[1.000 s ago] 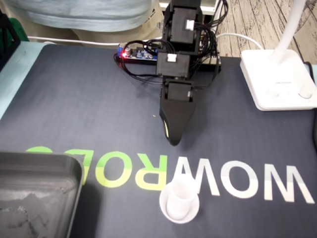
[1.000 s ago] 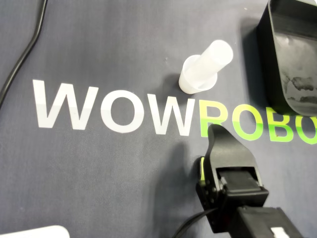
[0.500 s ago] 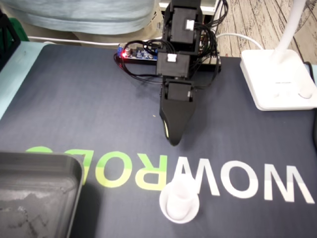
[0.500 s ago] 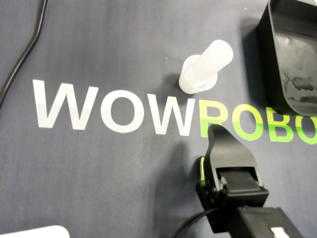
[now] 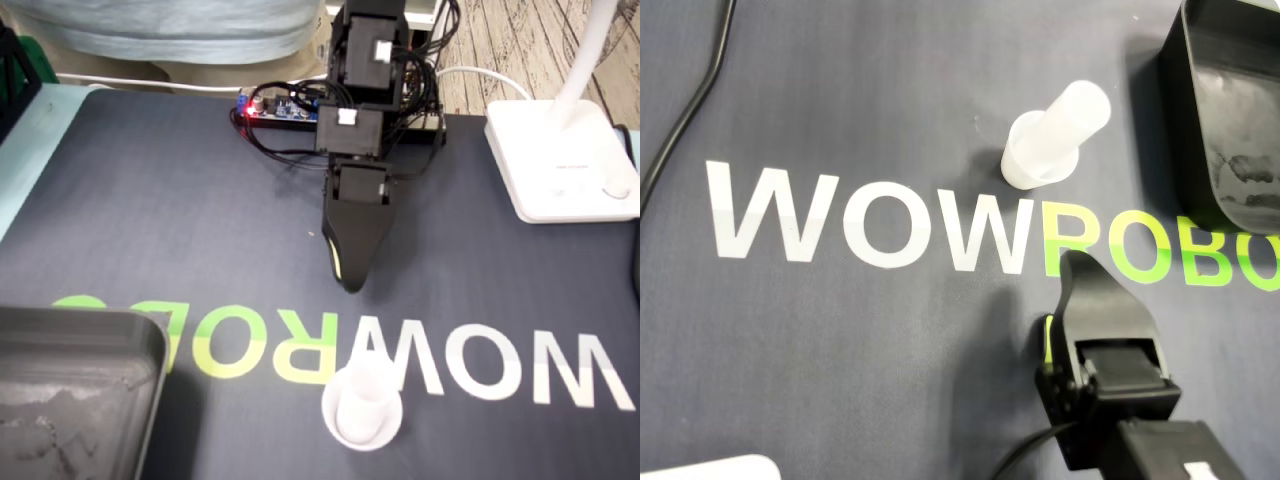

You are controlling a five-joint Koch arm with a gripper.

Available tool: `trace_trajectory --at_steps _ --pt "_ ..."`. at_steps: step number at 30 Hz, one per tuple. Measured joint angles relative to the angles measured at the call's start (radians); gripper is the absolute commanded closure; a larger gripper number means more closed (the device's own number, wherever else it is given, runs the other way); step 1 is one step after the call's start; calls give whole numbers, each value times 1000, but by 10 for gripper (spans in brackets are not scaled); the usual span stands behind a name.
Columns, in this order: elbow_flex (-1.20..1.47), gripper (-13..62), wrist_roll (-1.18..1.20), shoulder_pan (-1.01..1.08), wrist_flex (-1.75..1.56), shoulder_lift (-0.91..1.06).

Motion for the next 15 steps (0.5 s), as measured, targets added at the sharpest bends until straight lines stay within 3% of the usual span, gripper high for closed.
trace_trajectory --at_steps 15 --pt "-35 158 -9 14 8 2"
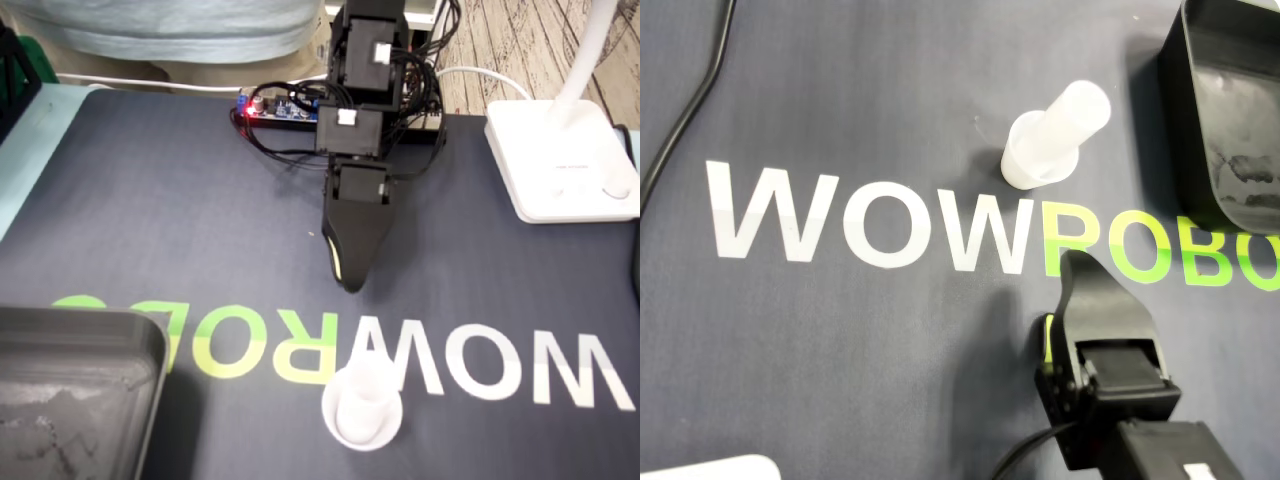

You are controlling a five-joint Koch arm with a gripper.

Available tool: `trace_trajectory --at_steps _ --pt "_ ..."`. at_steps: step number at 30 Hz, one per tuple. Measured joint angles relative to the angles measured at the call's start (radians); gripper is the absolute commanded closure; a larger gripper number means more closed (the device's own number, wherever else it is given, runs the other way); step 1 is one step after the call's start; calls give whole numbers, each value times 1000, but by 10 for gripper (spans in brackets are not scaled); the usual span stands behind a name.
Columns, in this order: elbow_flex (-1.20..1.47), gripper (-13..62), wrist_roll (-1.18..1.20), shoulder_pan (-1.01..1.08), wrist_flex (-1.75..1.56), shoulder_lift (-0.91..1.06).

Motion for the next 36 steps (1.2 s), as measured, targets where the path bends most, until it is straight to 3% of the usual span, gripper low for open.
trace_trajectory --at_steps 12,17,22,36 --pt "-318 156 -242 14 2 -2" --pt "-337 167 -609 20 -219 -23" --pt "-364 168 -1098 14 -618 -190" --pt "-356 168 -1289 12 -1170 -627"
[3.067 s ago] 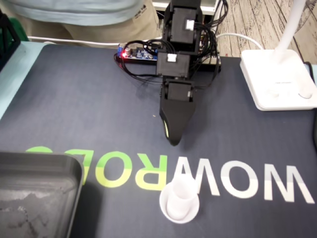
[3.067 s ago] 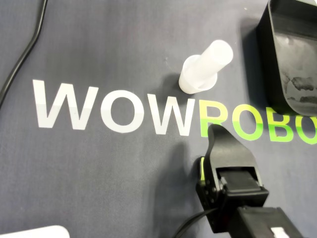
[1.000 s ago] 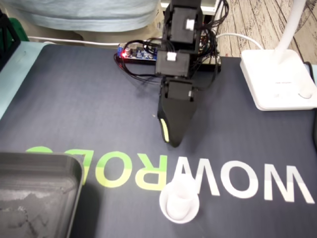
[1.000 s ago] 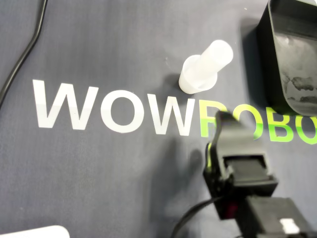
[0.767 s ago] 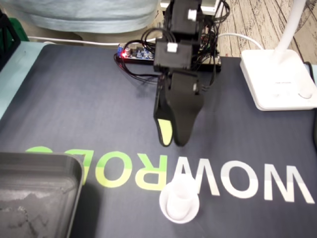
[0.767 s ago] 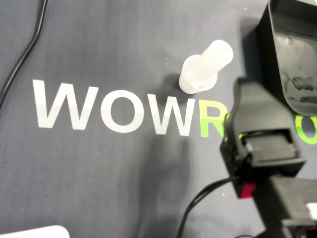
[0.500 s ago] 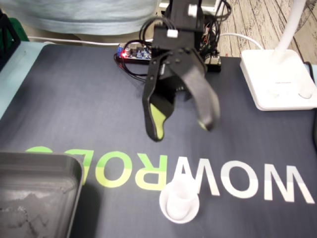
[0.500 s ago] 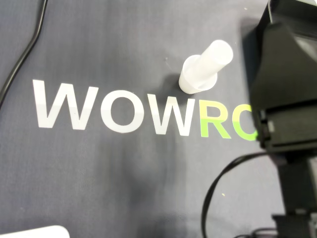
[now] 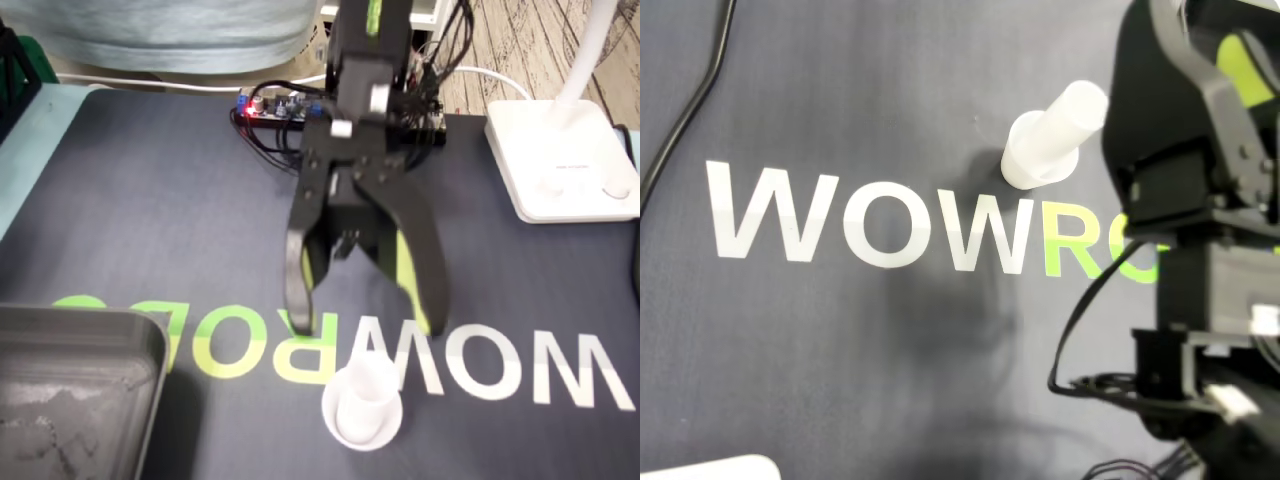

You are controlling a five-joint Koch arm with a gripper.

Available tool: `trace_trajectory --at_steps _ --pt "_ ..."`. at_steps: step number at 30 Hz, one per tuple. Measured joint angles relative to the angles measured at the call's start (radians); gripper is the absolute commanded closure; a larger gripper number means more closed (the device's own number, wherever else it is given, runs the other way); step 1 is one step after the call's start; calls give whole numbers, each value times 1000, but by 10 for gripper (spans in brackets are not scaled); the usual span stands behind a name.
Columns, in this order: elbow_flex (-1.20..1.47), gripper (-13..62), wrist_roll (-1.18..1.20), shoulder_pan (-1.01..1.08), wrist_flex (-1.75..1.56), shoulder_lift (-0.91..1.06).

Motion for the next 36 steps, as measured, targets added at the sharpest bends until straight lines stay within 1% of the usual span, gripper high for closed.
trace_trajectory --at_steps 3,5,11,17,29,36 --pt "37 168 -15 -11 -114 -69" --pt "89 168 -23 -18 -155 -75" --pt "272 168 -43 -48 -170 -5" --pt "376 168 -60 -52 -170 43" --pt "426 168 -83 3 -170 72" --pt "354 169 -81 23 -170 20"
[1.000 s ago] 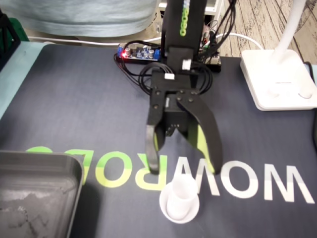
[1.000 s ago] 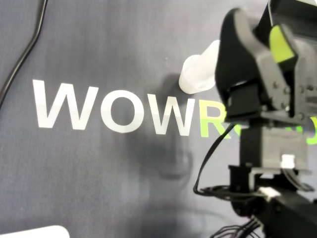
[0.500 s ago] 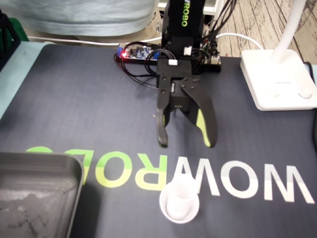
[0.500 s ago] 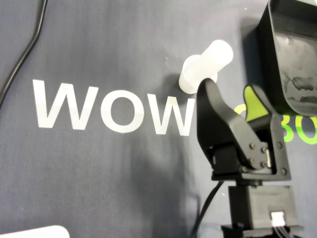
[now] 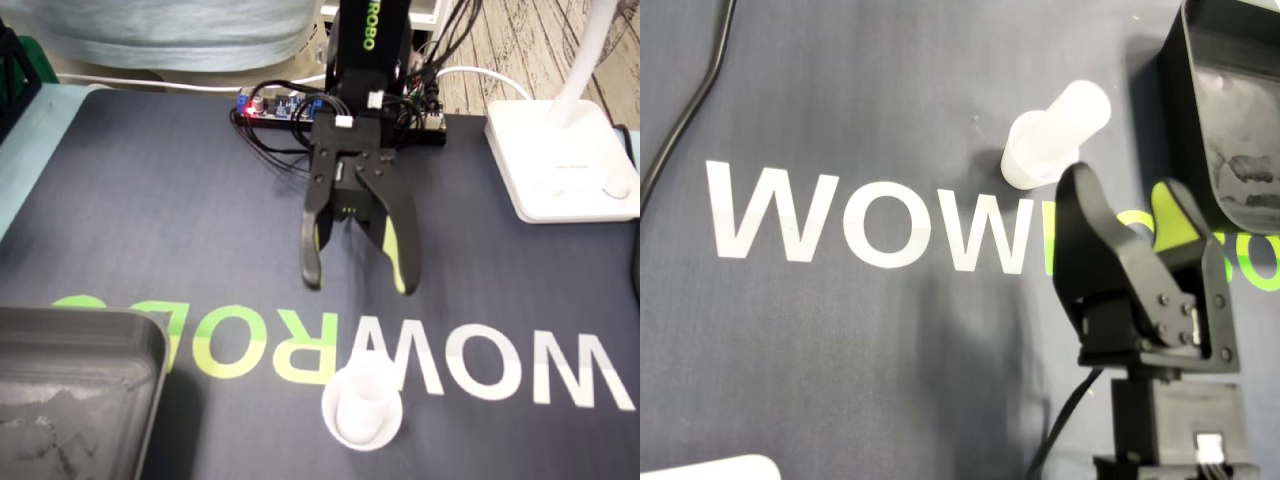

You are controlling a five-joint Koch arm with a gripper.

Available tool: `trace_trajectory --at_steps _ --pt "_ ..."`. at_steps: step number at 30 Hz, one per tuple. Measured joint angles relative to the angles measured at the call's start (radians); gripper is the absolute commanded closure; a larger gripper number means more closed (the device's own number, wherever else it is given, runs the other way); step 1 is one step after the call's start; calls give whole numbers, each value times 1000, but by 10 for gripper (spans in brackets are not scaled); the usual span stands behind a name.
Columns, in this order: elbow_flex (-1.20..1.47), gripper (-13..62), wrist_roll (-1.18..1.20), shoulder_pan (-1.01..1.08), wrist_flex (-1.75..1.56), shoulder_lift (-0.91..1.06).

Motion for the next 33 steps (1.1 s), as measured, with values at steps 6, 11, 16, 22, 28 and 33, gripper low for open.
trace_trajectory --at_steps 6,11,16,22,28,33 --pt "-72 169 -2 3 0 -80" --pt "-132 169 -8 -2 0 -147" --pt "-196 169 -20 -6 0 -229" --pt "-261 169 -28 -28 0 -322" --pt "-302 170 -29 -63 0 -374" --pt "-339 176 -35 -78 0 -425"
